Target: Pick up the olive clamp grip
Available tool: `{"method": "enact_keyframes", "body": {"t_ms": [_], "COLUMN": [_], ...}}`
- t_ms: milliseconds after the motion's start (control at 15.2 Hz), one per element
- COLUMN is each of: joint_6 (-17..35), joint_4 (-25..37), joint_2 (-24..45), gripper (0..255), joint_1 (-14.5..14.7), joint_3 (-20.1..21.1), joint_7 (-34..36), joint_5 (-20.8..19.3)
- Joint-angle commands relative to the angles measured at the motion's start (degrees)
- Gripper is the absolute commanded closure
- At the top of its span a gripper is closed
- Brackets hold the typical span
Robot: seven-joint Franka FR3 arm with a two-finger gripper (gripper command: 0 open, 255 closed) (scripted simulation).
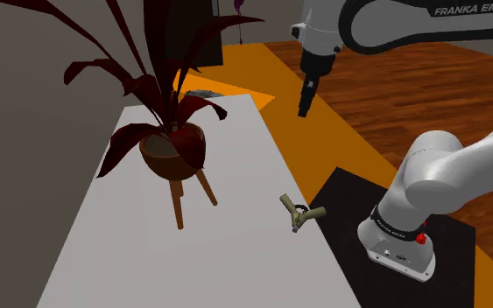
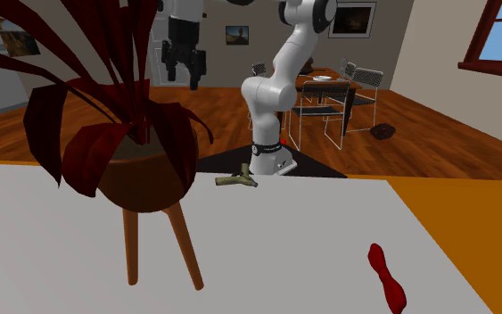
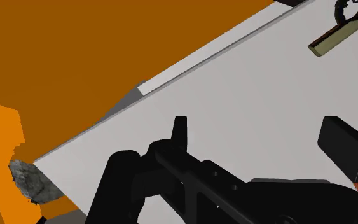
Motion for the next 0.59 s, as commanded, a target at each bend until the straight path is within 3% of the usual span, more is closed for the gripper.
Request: {"method": "enact_keyframes", "body": {"t_ms": [0, 528], "joint_6": [1.47, 8.31], "joint_4": [-3.09, -14.16], "joint_2": [-0.43, 0.17], "gripper": [0, 0], "joint_1": [1.32, 7.49], "joint_3": [0.29, 2.62], "joint_7": [-0.91, -3.46], "joint_5": [0.82, 5.02]}}
